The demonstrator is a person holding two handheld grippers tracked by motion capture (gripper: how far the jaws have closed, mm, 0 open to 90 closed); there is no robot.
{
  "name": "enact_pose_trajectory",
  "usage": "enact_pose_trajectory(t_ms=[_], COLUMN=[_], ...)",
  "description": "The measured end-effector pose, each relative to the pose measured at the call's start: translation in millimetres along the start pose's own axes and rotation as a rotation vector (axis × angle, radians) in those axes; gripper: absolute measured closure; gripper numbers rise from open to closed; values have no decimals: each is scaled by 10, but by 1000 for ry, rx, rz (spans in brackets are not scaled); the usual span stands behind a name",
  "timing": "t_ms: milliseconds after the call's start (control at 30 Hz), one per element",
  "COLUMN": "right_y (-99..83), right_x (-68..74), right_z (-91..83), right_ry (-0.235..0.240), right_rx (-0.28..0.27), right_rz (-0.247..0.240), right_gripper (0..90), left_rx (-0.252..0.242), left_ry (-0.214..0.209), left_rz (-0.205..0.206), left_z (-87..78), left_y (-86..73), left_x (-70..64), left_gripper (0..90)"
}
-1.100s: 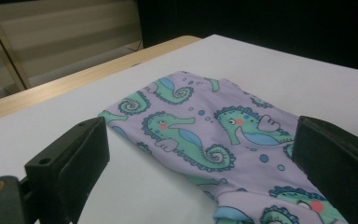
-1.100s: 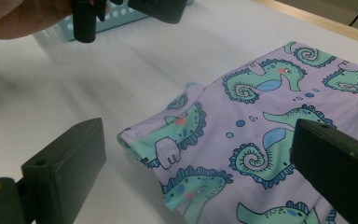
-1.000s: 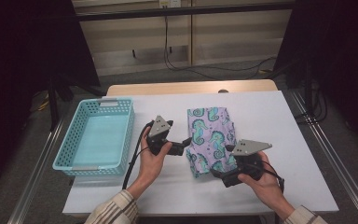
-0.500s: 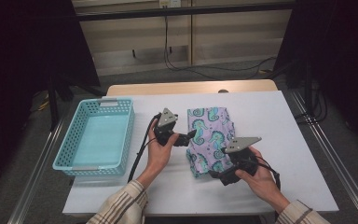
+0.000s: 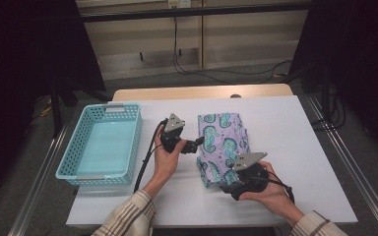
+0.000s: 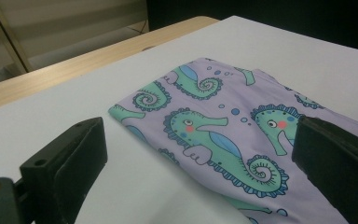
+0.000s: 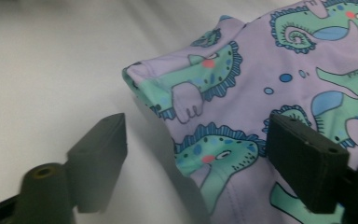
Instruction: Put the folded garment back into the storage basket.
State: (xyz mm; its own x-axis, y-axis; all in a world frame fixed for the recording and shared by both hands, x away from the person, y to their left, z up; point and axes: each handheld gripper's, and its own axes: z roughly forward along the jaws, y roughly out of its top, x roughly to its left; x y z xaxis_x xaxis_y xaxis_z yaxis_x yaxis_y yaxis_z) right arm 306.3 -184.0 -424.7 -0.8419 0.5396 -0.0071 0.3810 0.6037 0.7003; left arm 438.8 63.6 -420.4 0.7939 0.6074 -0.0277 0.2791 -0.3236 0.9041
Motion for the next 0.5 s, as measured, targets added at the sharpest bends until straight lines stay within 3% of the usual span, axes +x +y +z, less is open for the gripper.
enact_pose_trajectory(t_ms=[67,267,500], right_y=[1,25,-46], right_x=[-16,-22,-66], right_z=[28,52,207], right_ry=[9,23,21], right_rx=[28,7,84], right_rz=[-12,-46,-57], right_gripper=[235,348,425], left_rx=[7,25,17], left_ry=[12,2,22], left_rz=[4,1,-9], left_z=[10,47,155], left_y=[-4,-31,-65], left_x=[-5,6,38], left_gripper=[32,31,33])
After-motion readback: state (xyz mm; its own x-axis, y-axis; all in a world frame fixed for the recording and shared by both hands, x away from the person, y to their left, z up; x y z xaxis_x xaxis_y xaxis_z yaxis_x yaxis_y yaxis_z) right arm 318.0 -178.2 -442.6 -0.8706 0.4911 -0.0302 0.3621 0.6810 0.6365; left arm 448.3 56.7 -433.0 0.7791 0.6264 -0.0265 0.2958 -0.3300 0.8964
